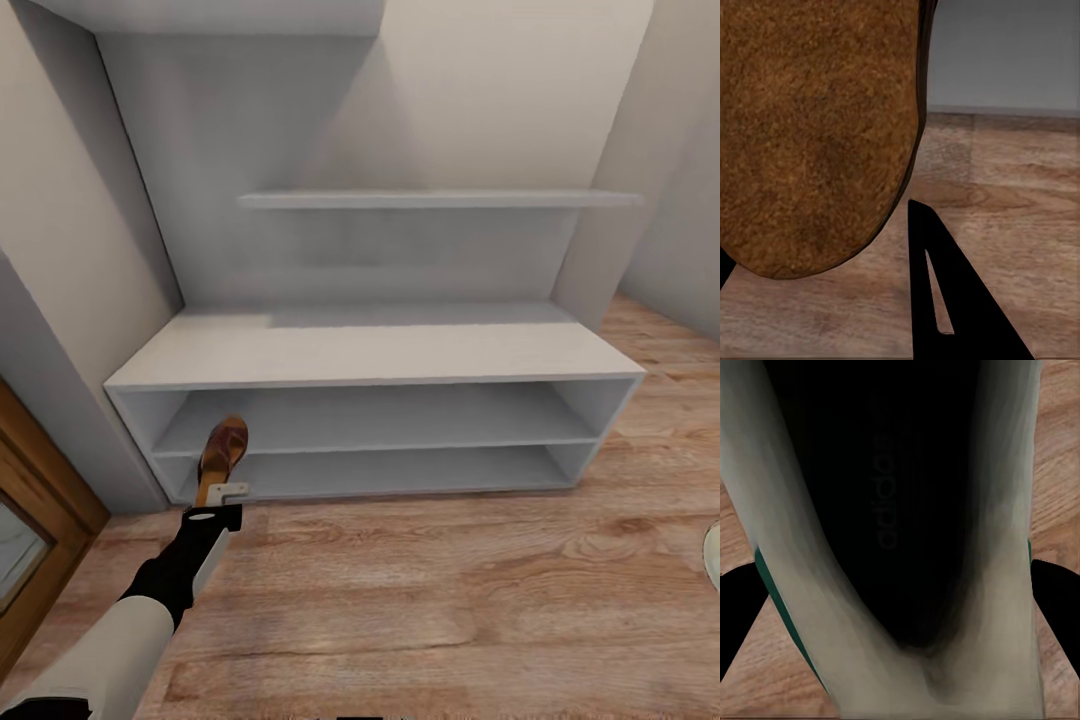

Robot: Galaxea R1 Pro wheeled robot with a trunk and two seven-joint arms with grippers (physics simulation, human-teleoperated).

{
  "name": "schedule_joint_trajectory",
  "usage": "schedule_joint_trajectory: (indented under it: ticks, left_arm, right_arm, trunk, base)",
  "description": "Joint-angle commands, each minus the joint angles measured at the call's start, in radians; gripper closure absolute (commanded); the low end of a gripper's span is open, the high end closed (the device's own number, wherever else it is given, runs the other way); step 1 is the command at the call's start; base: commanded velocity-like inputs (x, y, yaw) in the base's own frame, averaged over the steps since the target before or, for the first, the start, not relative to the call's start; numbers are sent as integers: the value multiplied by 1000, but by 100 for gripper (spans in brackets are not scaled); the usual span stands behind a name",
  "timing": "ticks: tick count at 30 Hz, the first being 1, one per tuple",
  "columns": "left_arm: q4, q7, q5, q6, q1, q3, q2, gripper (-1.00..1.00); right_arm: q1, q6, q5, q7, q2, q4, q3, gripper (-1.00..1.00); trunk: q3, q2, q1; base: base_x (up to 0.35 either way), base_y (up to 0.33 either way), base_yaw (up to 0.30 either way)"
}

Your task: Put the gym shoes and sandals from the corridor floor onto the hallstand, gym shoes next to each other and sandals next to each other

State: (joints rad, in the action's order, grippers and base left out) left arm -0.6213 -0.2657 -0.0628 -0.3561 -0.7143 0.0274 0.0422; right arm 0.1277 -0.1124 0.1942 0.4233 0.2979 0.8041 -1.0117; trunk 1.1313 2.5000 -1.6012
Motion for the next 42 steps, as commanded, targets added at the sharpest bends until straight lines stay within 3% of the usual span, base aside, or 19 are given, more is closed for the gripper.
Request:
schedule_joint_trajectory:
  ticks: [1,4,20,42]
  left_arm:
    - [-2,-6,-5,-5,0,3,1,100]
    - [-2,-6,-5,-5,0,3,1,100]
    - [-3,-10,-2,-7,-6,5,-3,100]
    - [-3,-12,-2,-6,-7,6,-5,100]
  right_arm:
    - [2,-6,10,6,0,0,-5,100]
    - [2,-6,10,6,0,0,-5,100]
    - [1,-12,11,6,0,0,-5,100]
    - [2,-10,11,6,0,-1,-5,100]
  trunk:
    - [6,1,0]
    - [17,1,-1]
    - [19,1,-1]
    - [19,1,-1]
  base:
    - [0,0,0]
    - [0,0,0]
    - [9,0,0]
    - [286,-26,0]
